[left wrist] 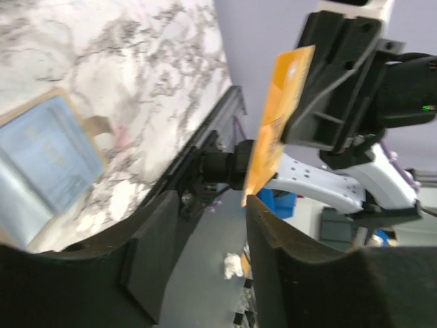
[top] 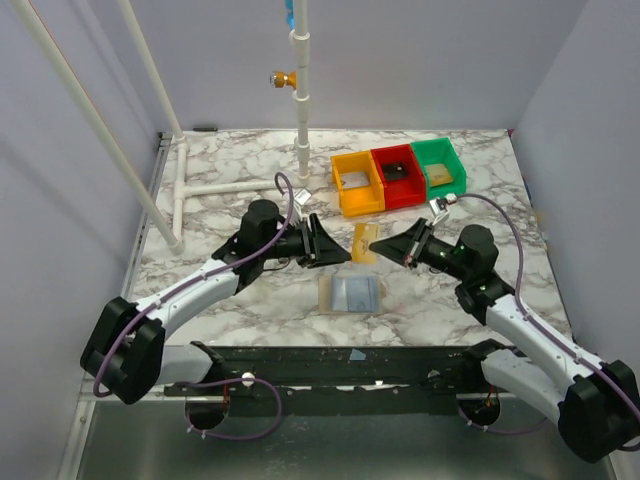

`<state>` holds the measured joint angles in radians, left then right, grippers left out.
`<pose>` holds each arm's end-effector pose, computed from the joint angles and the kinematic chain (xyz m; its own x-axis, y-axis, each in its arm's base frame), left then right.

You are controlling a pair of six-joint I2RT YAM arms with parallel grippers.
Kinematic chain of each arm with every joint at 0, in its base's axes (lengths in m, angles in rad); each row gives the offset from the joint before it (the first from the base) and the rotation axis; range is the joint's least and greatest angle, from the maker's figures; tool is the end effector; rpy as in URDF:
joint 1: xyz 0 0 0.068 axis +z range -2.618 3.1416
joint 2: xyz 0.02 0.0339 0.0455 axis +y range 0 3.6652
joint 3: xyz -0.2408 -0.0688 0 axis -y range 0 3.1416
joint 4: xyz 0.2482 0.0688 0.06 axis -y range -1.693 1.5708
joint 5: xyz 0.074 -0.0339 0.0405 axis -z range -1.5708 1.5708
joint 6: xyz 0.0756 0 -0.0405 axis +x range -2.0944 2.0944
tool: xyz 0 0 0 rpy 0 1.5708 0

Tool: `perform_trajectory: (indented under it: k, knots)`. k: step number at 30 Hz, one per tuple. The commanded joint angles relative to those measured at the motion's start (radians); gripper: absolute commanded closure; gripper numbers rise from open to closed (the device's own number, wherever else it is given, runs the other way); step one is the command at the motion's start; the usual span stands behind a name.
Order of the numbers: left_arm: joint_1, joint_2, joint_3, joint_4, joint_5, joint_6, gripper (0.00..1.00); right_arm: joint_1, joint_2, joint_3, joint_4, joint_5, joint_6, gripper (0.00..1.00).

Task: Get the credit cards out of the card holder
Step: Place the credit card in the storage box.

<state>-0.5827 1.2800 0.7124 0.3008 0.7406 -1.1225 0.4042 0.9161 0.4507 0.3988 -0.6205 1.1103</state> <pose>0.2372 -0.2174 0.2271 -0.9512 -0.1697 -0.2578 0.2132 0.2426 -0.9464 0.2193 0.1416 0.2377 -0.7917 0.4541 -0.4087 -0.3244 0.2545 0.9110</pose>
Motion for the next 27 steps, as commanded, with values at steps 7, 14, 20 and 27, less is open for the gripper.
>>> perform_trajectory:
  k: [7,14,20,27]
  knots:
    - [0.013,-0.179,0.085,-0.496,-0.257,0.309,0.47,-0.042,0.074,0.156,-0.104,0.324,0.037,0.99]
    - [0.033,-0.254,0.103,-0.609,-0.3,0.397,0.47,-0.234,0.265,0.306,-0.13,0.437,0.084,1.0]
    - [0.053,-0.29,0.116,-0.658,-0.301,0.438,0.47,-0.351,0.462,0.419,-0.086,0.513,0.106,0.99]
    - [0.074,-0.316,0.11,-0.664,-0.284,0.448,0.47,-0.393,0.662,0.563,-0.092,0.589,0.106,0.99]
